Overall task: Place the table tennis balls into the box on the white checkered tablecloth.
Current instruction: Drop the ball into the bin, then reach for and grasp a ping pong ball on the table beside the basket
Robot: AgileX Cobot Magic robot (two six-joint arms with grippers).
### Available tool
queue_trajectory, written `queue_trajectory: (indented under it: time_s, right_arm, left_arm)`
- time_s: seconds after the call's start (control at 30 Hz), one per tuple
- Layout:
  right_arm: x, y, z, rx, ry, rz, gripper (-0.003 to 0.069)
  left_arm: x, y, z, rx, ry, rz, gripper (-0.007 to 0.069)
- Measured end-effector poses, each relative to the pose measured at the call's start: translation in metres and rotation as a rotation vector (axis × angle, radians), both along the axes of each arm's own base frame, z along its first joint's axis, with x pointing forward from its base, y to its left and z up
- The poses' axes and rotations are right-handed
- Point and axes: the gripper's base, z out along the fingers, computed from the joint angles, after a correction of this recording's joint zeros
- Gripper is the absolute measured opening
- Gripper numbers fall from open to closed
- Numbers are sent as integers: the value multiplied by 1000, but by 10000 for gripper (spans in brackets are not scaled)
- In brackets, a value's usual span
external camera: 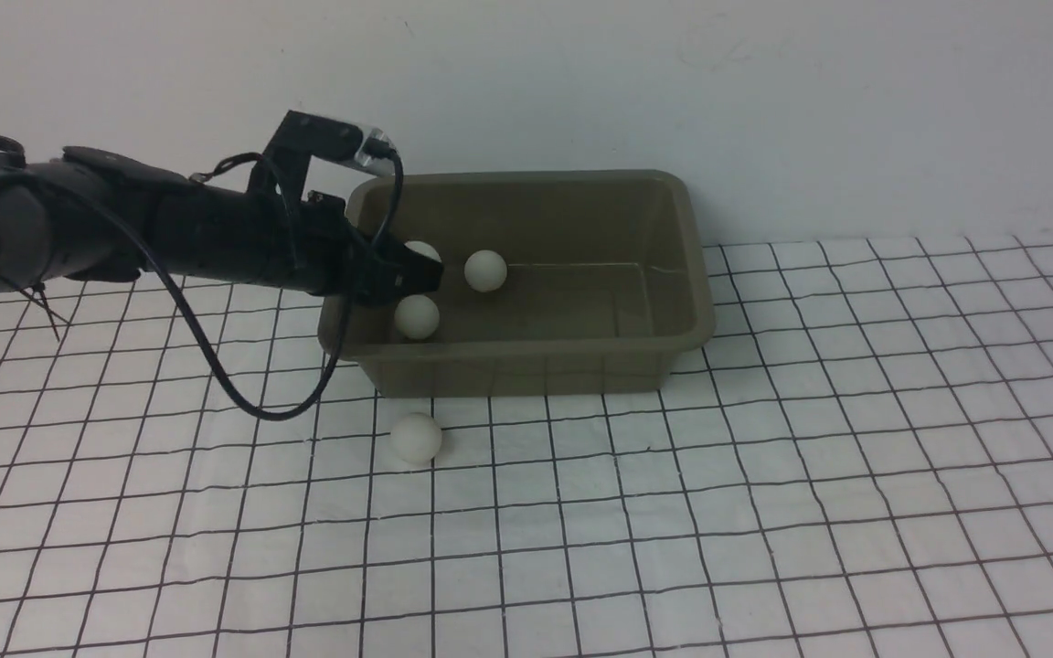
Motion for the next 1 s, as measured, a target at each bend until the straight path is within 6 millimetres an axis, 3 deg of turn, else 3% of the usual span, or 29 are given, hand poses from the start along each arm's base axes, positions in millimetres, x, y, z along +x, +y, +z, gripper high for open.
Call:
queue_trajectory:
  time_s: [0.2,0.3,0.53,0.87,1.0]
  right_arm:
    - [0,0,0,-6,-7,4,462]
    - [0,0,1,-11,-13,7,462]
    - [0,0,1,-14,-16,8,462]
    - [1,0,1,-14,-17,8,462]
    - [1,0,2,-13,-23,9,462]
  left_arm:
    - [-24,-2,-1,-10,59,-16,111]
    - [-46,-4,-14,-28,121,-21,111]
    - [-73,-7,-46,-84,163,13,111]
    - [-86,-8,-106,-157,157,130,111]
    - [-82,-9,-115,-164,55,147,111]
